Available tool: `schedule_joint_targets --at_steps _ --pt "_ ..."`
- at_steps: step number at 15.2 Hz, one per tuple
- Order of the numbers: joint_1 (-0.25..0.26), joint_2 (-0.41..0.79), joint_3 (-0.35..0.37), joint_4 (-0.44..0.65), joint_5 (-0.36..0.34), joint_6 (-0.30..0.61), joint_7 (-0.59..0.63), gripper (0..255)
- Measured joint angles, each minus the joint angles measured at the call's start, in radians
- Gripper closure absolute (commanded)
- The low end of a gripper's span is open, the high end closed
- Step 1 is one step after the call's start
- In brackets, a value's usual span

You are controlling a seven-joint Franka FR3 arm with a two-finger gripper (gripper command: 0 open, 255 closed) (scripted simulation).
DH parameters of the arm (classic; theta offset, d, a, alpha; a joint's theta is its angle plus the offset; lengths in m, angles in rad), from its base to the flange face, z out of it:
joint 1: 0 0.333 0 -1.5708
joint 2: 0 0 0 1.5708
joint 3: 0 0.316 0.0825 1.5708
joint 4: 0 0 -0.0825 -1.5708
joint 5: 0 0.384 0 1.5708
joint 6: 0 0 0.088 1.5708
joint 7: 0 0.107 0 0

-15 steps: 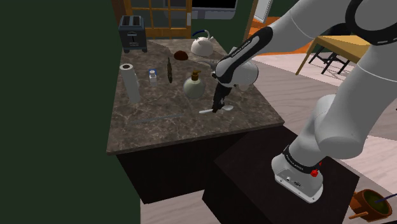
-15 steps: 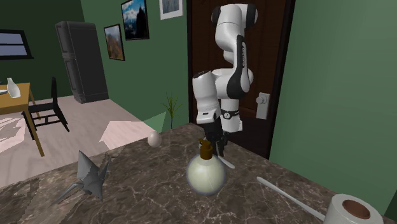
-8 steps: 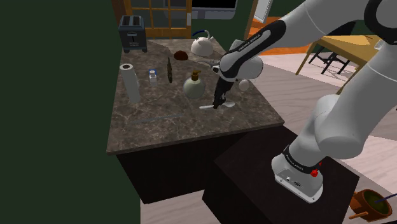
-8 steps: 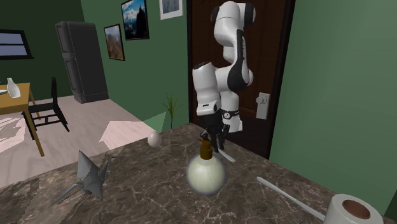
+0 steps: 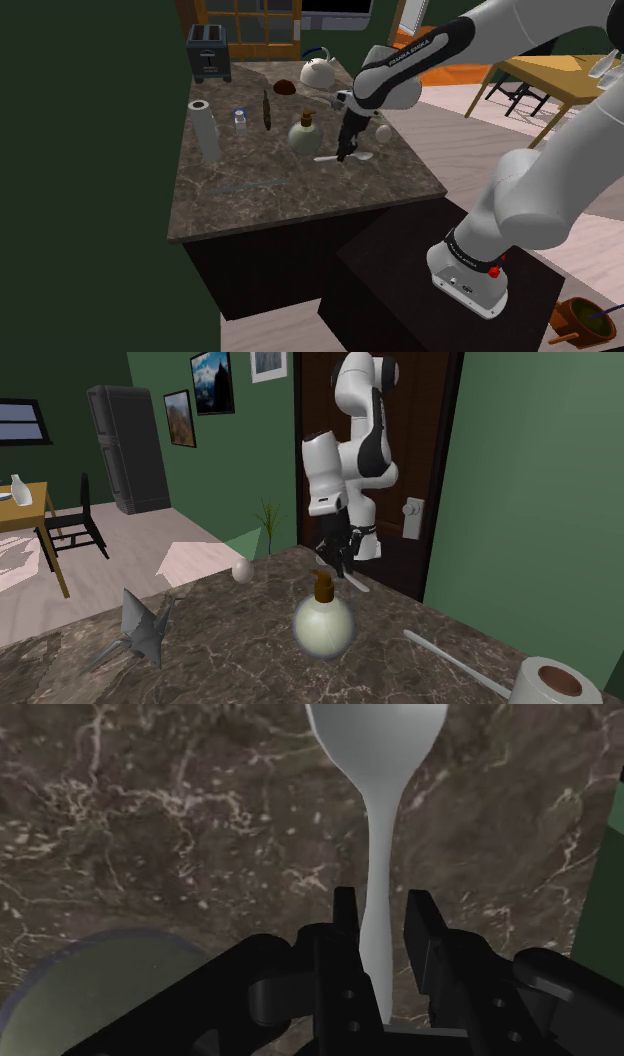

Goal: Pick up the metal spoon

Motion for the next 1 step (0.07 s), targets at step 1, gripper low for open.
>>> schedule_joint_targets --at_steps 1 --pt "-0.002 -0.008 0.001 0.001 -0.007 -0.008 0.007 255"
